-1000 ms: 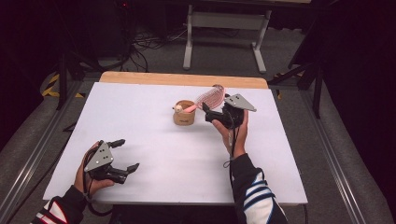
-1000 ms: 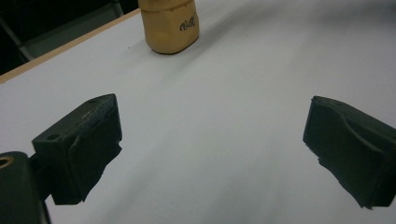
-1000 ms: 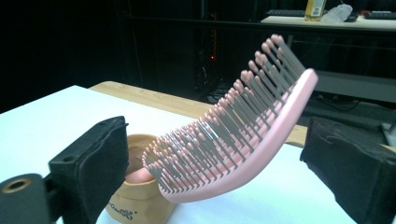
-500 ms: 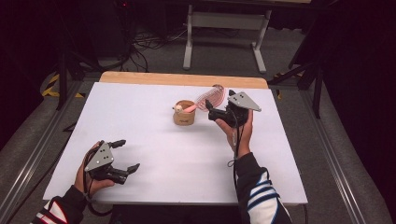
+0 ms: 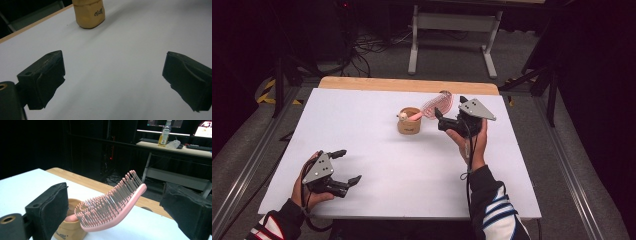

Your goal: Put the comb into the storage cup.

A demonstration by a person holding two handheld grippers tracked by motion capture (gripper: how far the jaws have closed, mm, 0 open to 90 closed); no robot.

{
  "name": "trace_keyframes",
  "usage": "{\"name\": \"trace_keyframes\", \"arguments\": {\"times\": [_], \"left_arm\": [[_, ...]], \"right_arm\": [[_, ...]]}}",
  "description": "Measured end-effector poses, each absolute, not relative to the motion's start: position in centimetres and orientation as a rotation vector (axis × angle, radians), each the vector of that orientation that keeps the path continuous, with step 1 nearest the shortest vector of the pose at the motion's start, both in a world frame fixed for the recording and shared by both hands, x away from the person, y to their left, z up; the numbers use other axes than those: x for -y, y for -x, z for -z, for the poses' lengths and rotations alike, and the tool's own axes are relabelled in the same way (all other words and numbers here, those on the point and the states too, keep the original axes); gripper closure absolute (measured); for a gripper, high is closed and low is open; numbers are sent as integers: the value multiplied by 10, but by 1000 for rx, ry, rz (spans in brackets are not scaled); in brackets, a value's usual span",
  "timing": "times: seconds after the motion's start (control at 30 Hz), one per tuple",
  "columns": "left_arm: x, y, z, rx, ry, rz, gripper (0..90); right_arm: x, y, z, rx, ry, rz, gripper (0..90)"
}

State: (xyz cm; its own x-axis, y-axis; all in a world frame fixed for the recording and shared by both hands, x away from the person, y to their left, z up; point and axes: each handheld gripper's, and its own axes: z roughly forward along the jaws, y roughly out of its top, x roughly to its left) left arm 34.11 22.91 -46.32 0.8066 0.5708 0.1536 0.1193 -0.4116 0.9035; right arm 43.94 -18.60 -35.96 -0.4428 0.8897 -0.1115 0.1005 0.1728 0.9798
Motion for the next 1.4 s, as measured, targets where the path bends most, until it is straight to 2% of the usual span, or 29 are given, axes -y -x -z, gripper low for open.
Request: {"name": "trace_keyframes", "arguments": {"times": [0.73,0.77,0.83,0.97,1.4], "left_arm": [[-232,-341,463,-528,-1946,-552,51],[-232,-341,463,-527,-1945,-561,51],[-232,-341,462,-529,-1939,-568,52],[-232,-341,462,-535,-1933,-564,52],[-233,-341,462,-540,-1925,-573,54]], "right_arm": [[189,-401,352,-1771,-837,-1345,63],[189,-396,354,-1783,-809,-1348,103],[189,-394,354,-1788,-792,-1350,110],[186,-383,359,-1809,-747,-1330,75],[185,-370,366,-1807,-710,-1309,74]]}}
